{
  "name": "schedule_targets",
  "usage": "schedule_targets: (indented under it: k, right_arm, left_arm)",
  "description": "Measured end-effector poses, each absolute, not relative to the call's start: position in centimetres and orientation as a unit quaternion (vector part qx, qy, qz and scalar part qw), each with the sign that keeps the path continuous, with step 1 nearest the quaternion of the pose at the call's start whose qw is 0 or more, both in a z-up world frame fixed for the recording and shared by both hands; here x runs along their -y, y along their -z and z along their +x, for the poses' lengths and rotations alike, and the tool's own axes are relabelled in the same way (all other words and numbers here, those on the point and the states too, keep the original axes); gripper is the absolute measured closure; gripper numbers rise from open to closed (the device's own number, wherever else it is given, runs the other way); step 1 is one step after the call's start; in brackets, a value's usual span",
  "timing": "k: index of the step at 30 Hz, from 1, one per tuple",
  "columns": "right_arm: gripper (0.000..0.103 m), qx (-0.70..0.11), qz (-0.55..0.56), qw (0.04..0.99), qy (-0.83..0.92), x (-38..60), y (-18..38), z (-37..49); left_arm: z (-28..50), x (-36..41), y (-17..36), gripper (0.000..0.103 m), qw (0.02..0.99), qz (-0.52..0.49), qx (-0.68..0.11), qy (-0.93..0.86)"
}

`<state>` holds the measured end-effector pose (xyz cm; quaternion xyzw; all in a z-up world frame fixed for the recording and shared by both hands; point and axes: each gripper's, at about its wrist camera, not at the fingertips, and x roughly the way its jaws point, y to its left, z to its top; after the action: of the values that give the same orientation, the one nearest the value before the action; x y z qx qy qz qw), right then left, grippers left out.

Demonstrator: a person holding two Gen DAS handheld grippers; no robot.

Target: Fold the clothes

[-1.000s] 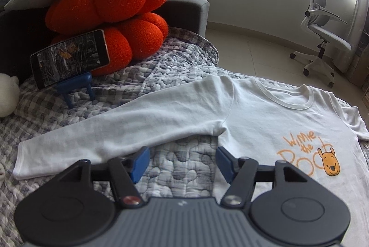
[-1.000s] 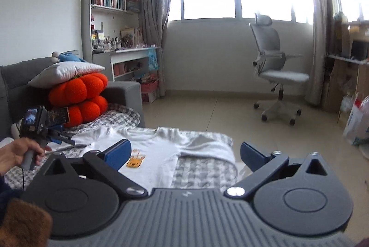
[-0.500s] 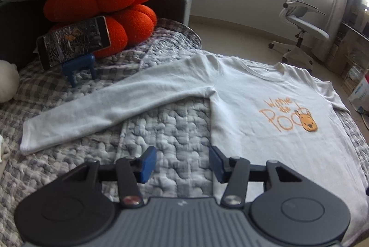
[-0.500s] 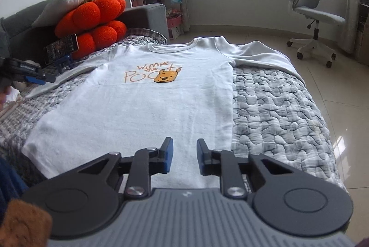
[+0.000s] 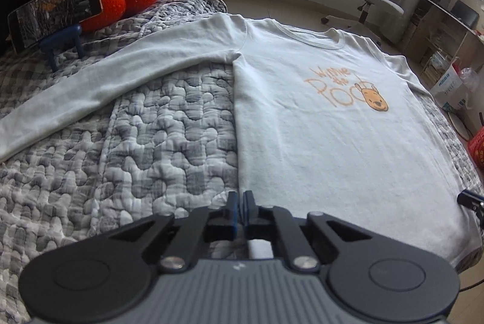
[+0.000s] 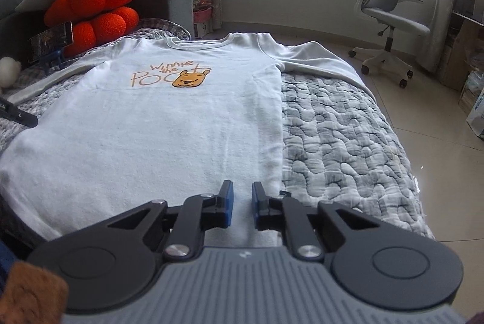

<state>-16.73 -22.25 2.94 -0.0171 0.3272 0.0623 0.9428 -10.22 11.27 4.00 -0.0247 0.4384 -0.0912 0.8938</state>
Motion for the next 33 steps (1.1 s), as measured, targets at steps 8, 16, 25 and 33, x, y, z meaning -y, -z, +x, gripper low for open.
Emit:
schedule_targets:
  k: [8, 16, 25, 33]
  right_arm:
    - [0.092, -0.321, -0.03, 0.945, -0.054, 22.2, -2.5, -17.5]
    - [0.088, -0.308, -0.006, 0.95, -0.06, 22.1, -2.7, -17.5]
    - [0.092, -0.301, -0.012, 0.952, -0.048, 22.2, -2.0, -17.5]
    - [0.086, -0.297, 0.009, 0.954, -0.041, 22.3, -2.1, -17.8]
  left_arm:
    - [-11.0, -11.2, -4.4, 0.103, 0.899, 0.003, -0.43, 0.078]
    - [-10.1, -11.8, -4.5, 0.103, 0.904, -0.003, -0.425, 0.057]
    - [-9.6, -11.8, -4.2, 0.103, 0.903, -0.01, -0.426, 0.05]
    - [-9.4, -11.5, -4.0, 0.102, 0.905, -0.012, -0.423, 0.051]
